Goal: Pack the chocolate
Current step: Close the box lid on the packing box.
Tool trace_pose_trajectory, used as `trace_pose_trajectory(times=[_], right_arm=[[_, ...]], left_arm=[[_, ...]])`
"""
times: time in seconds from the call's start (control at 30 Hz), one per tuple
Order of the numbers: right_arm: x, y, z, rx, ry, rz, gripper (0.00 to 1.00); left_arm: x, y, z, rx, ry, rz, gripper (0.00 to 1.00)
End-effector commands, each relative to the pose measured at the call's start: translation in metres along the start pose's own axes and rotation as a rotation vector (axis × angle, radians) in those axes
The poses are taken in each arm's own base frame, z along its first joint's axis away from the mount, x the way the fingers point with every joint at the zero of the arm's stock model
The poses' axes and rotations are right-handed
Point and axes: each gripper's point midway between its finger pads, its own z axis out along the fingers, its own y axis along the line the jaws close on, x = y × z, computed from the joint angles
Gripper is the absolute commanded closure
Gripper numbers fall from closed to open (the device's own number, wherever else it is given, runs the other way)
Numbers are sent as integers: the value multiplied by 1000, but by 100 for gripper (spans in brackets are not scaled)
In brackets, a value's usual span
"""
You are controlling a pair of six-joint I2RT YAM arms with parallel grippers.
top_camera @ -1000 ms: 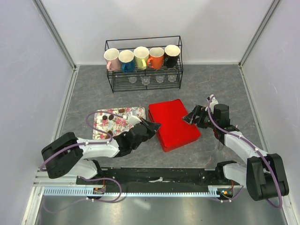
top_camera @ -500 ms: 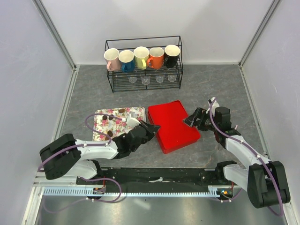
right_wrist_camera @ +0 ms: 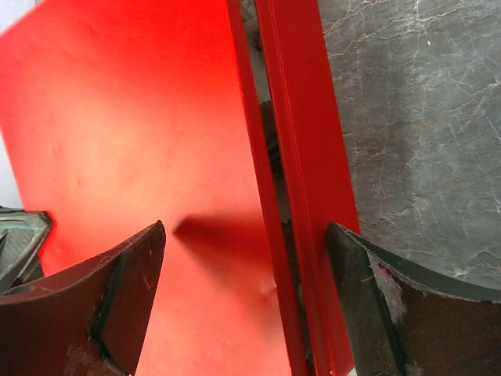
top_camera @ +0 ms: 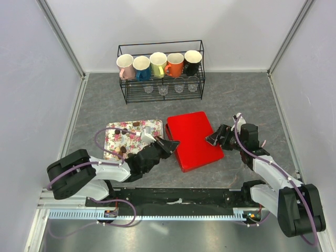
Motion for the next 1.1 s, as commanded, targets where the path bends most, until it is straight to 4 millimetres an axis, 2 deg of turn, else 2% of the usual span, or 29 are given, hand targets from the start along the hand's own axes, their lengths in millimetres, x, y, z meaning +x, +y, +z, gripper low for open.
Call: trace_pose_trajectory(times=[0.0,0.07,0.13,0.33,0.43,0.63,0.87,1.07], right_arm=[[4,9,-2,-36,11,-1,9],[0,12,-4,-42,0,-8,9],[-3,13,-5,-36,-5,-14,9],[-16,12,-12,9,-54,-48,8],[-17,13,-13,10,-54,-56,8],[-13,13,-12,0,-31,-60,8],[-11,15,-11,-16,-19,-71,8],[-12,20,-11,-38,-10,-76,8]], left_arm=[[-5,3,3,-3,-35,162,91],[-10,5,7,-43,-64,140,92],[-9,22,8,-132,-61,141,92],[-12,28,14,-195,-97,66,93],[-13,24,16,-201,-107,39,93],[-17,39,8,-242,-132,-21,93],[-20,48,0,-266,-138,-46,92],[-17,62,-8,-355,-112,-13,86]])
